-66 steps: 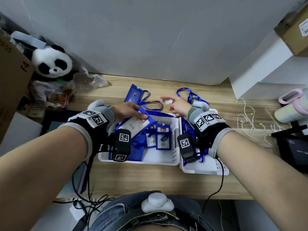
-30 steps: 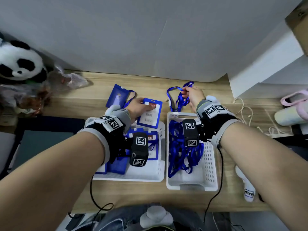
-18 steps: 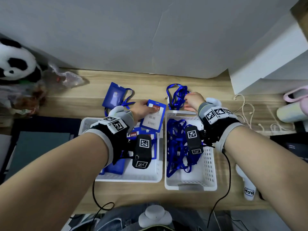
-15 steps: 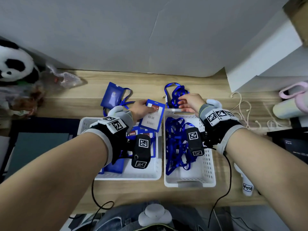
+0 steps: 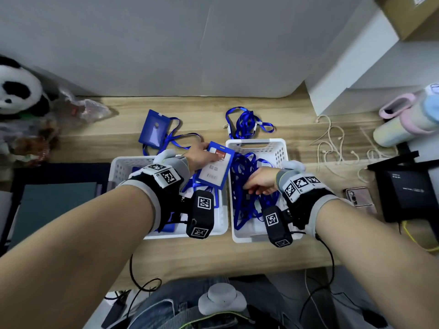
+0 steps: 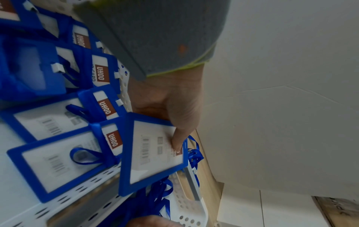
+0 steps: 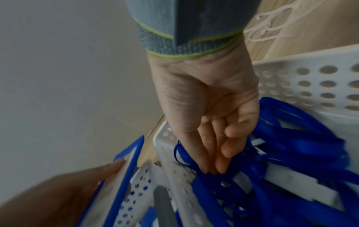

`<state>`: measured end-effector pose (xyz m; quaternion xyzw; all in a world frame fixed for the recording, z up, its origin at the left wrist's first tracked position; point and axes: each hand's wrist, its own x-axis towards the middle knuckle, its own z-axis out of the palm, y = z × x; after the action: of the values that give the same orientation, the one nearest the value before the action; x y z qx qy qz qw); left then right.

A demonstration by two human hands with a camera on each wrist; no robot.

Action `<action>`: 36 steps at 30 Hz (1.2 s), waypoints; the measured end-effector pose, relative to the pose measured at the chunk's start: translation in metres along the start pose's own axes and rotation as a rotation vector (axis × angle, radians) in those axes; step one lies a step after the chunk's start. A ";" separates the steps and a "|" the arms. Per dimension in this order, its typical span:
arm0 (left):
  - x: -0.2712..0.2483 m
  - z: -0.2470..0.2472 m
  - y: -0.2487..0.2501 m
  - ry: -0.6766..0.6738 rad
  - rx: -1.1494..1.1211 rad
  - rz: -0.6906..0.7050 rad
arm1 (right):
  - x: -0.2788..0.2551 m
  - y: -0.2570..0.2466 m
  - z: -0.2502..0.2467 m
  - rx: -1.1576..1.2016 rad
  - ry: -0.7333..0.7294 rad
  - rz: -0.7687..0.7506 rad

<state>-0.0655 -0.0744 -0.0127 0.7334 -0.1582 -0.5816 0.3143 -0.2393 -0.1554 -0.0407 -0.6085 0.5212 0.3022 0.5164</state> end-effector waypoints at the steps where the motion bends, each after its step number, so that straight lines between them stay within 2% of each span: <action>1: -0.001 0.001 -0.001 0.004 -0.002 -0.004 | -0.002 0.001 0.003 -0.039 -0.006 0.000; 6: -0.009 0.004 -0.005 0.018 0.030 0.002 | -0.008 0.002 0.014 -0.121 -0.020 -0.029; 10: -0.012 0.005 -0.008 0.019 0.055 0.009 | -0.007 -0.004 0.024 -0.047 0.007 -0.016; 14: -0.014 0.005 -0.008 0.027 0.068 0.020 | -0.008 -0.003 0.031 -0.052 0.121 -0.172; 16: -0.016 0.004 -0.009 0.033 0.068 0.029 | -0.010 -0.002 0.030 -0.006 0.197 -0.254; 18: -0.016 0.002 -0.009 0.034 0.056 0.042 | -0.013 -0.004 0.025 0.067 0.219 -0.274; 22: -0.018 0.000 -0.010 0.033 0.030 0.072 | -0.024 -0.010 0.006 0.361 0.261 -0.293; 25: -0.020 -0.003 -0.009 0.021 0.013 0.093 | -0.042 -0.021 -0.008 0.612 0.243 -0.372; 29: -0.025 -0.004 -0.003 -0.006 -0.044 0.134 | -0.063 -0.039 -0.023 0.821 0.171 -0.508; 33: -0.031 -0.008 0.004 -0.008 -0.095 0.201 | -0.083 -0.059 -0.033 0.930 0.061 -0.707; 36: -0.031 -0.012 0.005 0.006 -0.130 0.196 | -0.097 -0.071 -0.037 0.974 0.000 -0.800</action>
<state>-0.0622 -0.0564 0.0153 0.6941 -0.1902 -0.5549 0.4172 -0.2052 -0.1643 0.0802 -0.4513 0.3312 -0.1865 0.8074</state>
